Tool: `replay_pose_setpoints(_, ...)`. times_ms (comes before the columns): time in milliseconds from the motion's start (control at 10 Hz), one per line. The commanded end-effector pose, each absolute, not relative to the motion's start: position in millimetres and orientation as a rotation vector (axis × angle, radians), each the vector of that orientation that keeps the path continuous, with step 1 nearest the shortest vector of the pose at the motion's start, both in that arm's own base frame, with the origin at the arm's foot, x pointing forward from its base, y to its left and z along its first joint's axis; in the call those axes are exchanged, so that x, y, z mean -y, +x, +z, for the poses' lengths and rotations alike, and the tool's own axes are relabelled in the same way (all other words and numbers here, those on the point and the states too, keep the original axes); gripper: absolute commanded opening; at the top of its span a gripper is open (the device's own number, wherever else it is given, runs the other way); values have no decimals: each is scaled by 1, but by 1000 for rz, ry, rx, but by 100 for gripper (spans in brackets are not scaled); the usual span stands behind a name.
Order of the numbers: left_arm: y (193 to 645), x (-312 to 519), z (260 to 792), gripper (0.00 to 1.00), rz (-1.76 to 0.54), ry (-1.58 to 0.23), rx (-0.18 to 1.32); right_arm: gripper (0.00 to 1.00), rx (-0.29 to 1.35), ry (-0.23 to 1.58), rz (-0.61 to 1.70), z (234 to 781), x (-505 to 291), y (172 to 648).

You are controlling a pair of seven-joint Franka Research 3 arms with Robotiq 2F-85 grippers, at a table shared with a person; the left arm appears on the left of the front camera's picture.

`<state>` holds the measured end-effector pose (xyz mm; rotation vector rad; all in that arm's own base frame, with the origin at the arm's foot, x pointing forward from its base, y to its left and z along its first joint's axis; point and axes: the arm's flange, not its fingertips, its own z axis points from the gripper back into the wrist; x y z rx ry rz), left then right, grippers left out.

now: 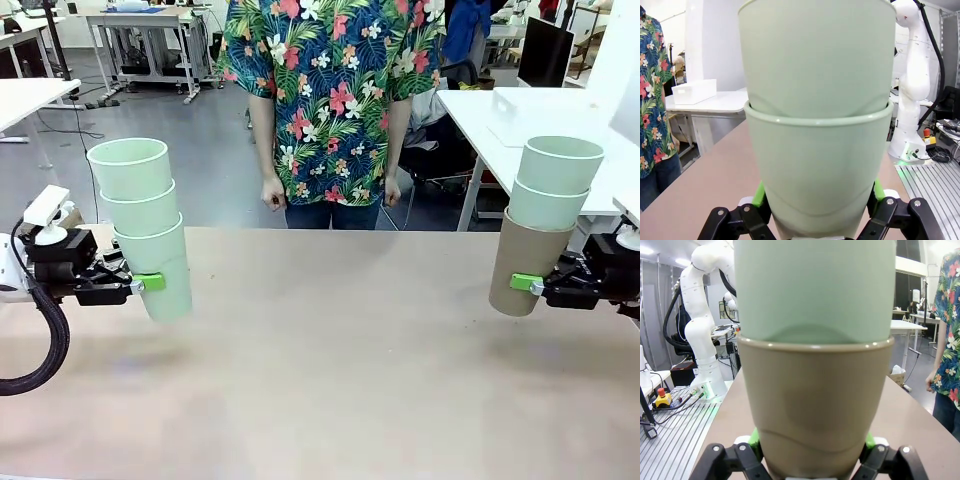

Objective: Stack the cups and store them in the basket.
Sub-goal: Place the stack of Reusable plastic cups into the Pantry Basket.

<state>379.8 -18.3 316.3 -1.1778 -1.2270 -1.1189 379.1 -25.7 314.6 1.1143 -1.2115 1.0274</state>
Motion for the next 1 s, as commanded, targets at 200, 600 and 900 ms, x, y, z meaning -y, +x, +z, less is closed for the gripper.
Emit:
replay_pose_setpoints(200, 380, 19, 321, 87, -1121, -1185, 1232, 83, 1226, 1109, 1024, 319, 25, 380)
replay_pose_setpoints(600, 380, 19, 321, 87, -1121, -1185, 1232, 83, 1226, 1109, 1024, 319, 25, 380)
replay_pose_setpoints(900, 380, 19, 321, 87, -1121, -1185, 1232, 83, 1226, 1109, 1024, 319, 25, 380)
